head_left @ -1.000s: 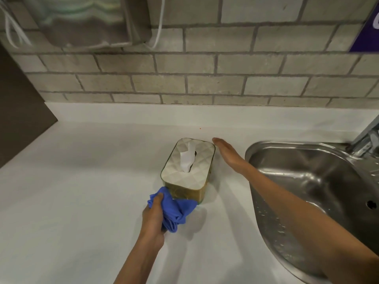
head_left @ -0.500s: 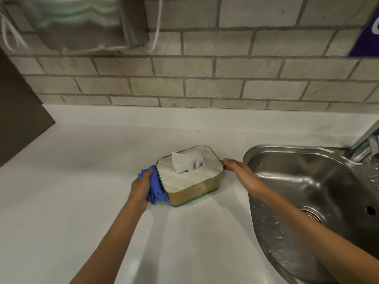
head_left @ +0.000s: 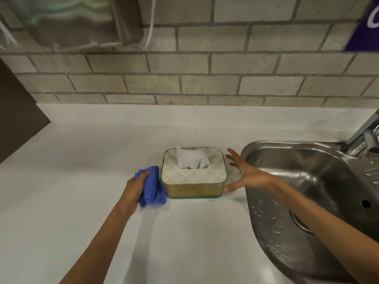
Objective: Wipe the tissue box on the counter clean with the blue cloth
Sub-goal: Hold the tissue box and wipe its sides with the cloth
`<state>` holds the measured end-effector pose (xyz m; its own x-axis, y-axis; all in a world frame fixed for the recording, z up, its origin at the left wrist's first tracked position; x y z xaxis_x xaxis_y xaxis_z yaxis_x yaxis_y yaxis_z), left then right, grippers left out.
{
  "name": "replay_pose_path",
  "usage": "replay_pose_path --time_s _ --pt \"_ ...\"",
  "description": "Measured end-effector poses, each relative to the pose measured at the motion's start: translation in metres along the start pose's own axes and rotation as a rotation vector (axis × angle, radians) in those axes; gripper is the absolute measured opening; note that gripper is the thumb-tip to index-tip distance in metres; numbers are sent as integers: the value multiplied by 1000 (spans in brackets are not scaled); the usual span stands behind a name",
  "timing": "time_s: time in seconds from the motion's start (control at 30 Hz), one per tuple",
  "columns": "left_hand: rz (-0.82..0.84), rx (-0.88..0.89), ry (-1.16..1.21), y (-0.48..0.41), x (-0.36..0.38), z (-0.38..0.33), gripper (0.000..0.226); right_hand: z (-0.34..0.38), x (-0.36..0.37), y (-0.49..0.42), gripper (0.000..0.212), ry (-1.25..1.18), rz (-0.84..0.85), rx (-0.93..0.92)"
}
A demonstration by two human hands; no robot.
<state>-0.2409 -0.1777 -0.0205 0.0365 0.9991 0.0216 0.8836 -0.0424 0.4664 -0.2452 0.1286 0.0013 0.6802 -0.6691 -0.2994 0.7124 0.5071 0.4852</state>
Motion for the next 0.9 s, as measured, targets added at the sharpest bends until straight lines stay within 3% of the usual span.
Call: replay_pose_path --time_s 0.17,0.3,0.53,0.83,0.9 --pt "70 -16 -53 24 9 15 26 17 -3 -26 130 91 146 63" --pt "71 22 -48 26 16 12 24 23 -7 -31 121 83 158 13" --pt "60 27 10 20 19 -1 26 19 -8 -32 133 37 131 36" --pt "-9 35 2 12 26 -40 28 8 -5 -26 112 -191 -9 19" --pt "-15 58 -11 13 30 -44 26 6 2 -25 96 -232 5 1"
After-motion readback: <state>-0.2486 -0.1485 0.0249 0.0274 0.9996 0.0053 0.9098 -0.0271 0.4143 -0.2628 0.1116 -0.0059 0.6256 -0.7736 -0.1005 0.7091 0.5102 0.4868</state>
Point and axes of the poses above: each hand's wrist, its own y-axis away from the middle knuckle, its own x-axis out of the palm, z = x × y, the point moved 6 cm from there along -y, towards the middle knuckle, and after that the axes turned 15 degrees about z, right-handed, at the moved point
